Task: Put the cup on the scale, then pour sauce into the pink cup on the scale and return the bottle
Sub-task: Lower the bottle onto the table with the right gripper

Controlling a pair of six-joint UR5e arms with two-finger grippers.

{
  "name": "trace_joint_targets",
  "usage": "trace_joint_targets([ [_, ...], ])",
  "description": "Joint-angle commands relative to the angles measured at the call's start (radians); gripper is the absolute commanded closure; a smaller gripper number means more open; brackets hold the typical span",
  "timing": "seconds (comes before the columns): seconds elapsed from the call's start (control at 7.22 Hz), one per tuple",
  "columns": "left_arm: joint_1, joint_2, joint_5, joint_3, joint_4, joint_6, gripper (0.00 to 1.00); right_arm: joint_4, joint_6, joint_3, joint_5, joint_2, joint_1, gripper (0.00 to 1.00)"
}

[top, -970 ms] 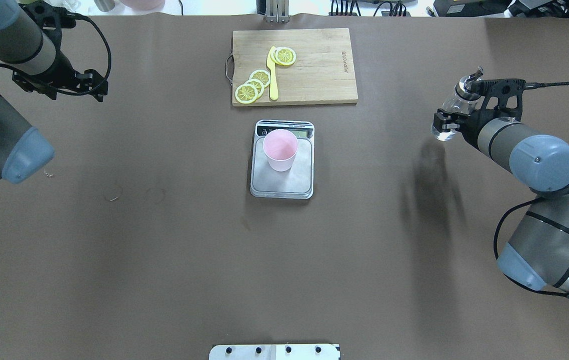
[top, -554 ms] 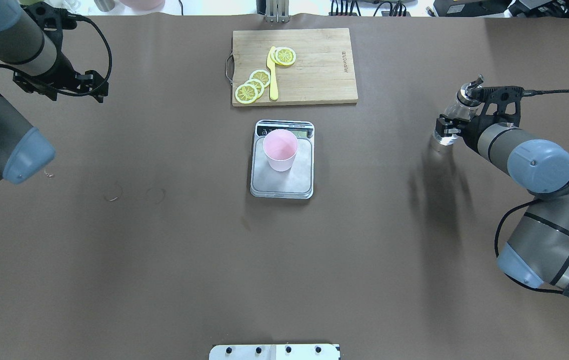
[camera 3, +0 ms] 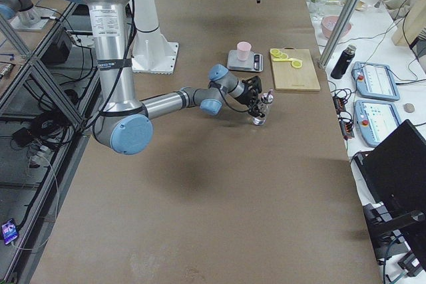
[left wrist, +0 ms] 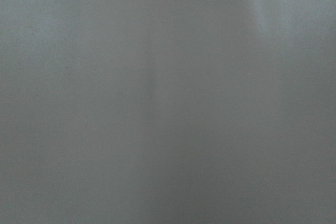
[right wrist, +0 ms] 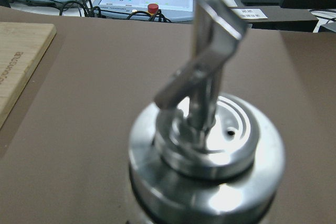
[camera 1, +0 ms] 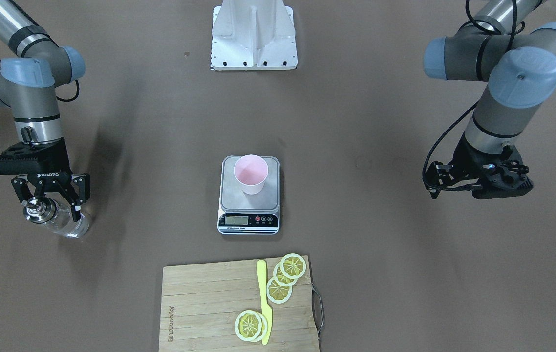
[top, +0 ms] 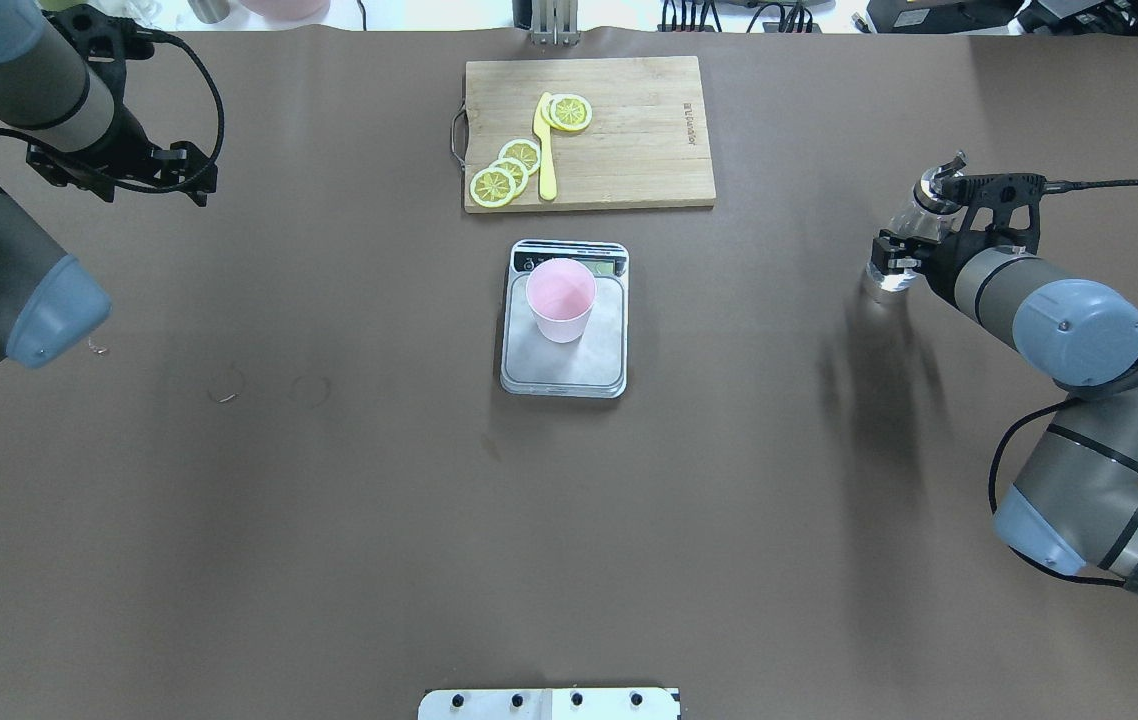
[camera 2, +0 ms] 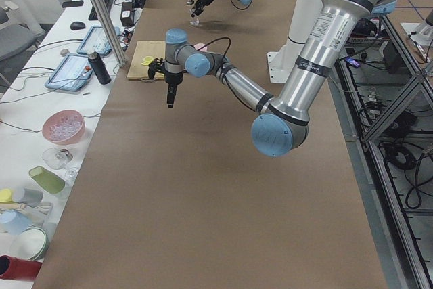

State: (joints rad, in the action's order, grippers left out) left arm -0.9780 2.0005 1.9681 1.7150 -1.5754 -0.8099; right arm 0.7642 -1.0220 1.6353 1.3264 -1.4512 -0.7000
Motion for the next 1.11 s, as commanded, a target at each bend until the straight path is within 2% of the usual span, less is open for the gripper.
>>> trace_joint_targets([
  [0.0, -0.001, 0.000, 0.000, 0.000, 0.000, 0.000, 0.01, 0.000, -0.004, -0.003, -0.001, 0.000, 0.001, 1.00],
  [0.28, -0.001, 0.000, 0.000, 0.000, 0.000, 0.000, 0.01, 0.001, 0.003, -0.002, 0.002, 0.000, 0.001, 1.00],
  [0.42, -0.001, 0.000, 0.000, -0.002, 0.000, 0.000, 0.01, 0.000, 0.017, -0.003, 0.002, 0.000, 0.001, 0.57],
  [0.55, -0.001, 0.000, 0.000, -0.002, 0.000, 0.002, 0.01, -0.002, 0.017, -0.003, 0.000, 0.000, 0.001, 0.01],
  [0.97, -0.001, 0.000, 0.000, -0.002, 0.000, 0.002, 0.01, -0.002, 0.017, 0.007, 0.000, -0.009, -0.001, 0.00],
])
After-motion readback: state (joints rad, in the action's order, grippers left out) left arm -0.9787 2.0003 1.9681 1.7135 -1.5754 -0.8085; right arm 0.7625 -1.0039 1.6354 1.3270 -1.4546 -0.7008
